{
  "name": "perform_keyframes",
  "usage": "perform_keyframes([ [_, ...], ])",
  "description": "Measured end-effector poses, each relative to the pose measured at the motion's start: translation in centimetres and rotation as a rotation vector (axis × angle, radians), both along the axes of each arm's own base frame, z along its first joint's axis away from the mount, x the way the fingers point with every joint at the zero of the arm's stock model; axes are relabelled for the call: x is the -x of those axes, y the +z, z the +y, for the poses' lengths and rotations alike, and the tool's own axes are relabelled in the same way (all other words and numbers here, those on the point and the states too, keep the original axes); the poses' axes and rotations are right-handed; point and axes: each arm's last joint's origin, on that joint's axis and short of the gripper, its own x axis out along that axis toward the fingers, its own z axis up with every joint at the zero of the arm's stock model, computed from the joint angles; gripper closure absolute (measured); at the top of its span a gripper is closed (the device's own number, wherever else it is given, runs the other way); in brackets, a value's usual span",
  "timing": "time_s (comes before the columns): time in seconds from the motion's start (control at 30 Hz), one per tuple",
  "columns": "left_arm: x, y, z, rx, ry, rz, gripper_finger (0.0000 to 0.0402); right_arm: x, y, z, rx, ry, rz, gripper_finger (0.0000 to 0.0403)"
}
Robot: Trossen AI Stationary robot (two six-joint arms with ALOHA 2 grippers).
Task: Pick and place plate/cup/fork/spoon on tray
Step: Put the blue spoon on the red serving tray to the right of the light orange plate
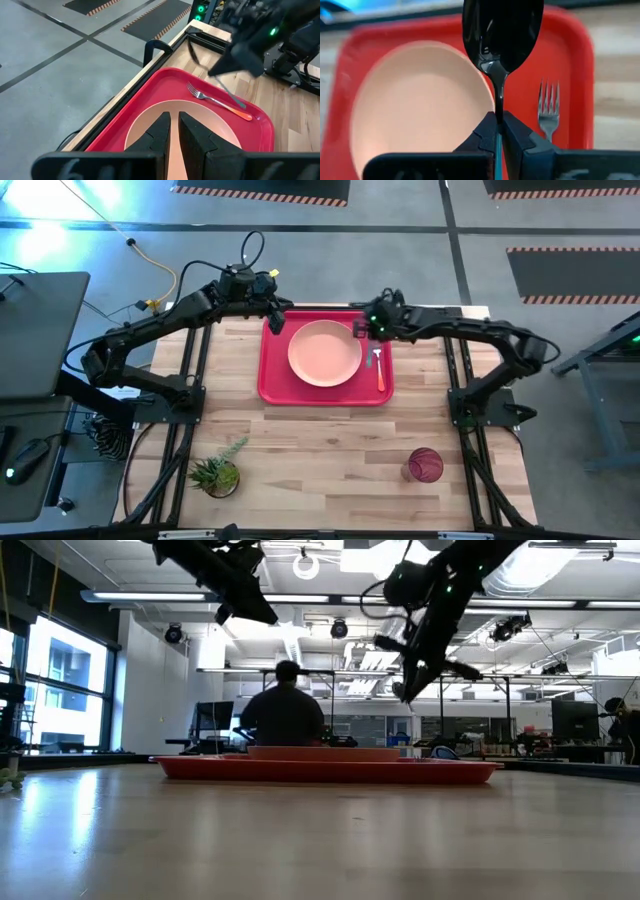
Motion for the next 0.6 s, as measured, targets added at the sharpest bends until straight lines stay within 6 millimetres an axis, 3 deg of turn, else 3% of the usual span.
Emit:
perform_keyframes([
  [0.33, 0.0, 0.0, 0.0, 0.000, 0.000, 0.000, 0.0376, -1.8, -5.3, 0.1, -0.175, 0.009, 0.136, 0.0402],
  [0.6, 0.0, 0.0, 0.0, 0.000, 0.000, 0.000, 0.0374, -2.4, -6.8, 0.7, -0.249, 0.019, 0.163, 0.0402],
])
